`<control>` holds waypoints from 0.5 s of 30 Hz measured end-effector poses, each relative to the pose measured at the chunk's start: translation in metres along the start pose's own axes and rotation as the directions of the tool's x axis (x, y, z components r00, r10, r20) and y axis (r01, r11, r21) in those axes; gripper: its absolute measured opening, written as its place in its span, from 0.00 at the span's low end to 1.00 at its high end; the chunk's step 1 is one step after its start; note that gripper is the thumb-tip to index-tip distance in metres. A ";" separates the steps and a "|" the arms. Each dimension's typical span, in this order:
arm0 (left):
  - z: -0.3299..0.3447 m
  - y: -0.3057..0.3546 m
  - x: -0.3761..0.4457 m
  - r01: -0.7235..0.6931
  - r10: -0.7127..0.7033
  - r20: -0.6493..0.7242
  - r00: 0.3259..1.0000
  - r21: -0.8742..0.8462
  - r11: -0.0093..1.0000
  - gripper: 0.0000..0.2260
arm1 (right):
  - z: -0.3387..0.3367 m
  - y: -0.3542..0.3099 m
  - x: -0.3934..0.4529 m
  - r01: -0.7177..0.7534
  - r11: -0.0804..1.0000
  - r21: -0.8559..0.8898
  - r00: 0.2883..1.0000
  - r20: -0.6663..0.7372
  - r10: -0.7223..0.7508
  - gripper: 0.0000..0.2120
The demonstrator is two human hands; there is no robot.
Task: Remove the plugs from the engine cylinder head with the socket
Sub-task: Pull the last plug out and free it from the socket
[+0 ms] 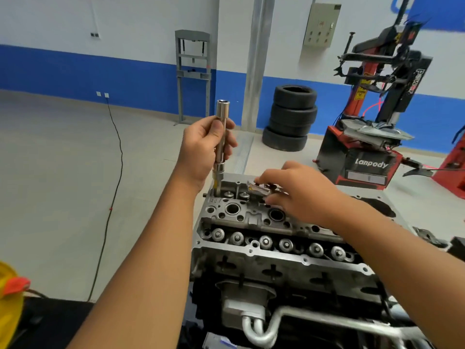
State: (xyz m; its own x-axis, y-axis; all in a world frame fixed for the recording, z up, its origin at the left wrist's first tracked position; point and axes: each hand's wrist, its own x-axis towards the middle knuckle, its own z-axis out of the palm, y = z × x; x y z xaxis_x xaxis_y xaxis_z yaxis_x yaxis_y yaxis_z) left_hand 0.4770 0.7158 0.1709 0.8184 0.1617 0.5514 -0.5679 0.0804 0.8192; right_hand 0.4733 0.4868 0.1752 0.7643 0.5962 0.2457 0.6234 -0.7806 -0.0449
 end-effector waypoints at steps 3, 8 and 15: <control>0.013 -0.015 -0.008 -0.050 0.050 -0.154 0.987 0.010 0.999 0.17 | -0.002 0.012 0.008 -0.008 1.000 -0.004 0.998 0.059 0.008 0.18; 0.017 -0.025 -0.016 -0.057 0.060 -0.115 0.992 0.029 0.998 0.16 | -0.026 0.007 0.033 0.075 0.976 0.206 0.995 0.047 -0.086 0.15; -0.007 -0.011 -0.018 -0.007 0.011 -0.181 0.983 0.023 1.000 0.07 | -0.025 -0.061 0.092 0.226 0.511 0.829 0.934 -0.334 0.128 0.10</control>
State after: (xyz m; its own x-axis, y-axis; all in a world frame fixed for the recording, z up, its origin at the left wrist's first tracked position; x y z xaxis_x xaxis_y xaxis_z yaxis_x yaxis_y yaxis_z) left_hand 0.4680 0.7189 0.1505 0.7827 0.3379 0.5226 -0.5713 0.0569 0.8188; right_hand 0.5018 0.5847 0.2248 0.7385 0.3945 0.5468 0.6282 -0.1082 -0.7705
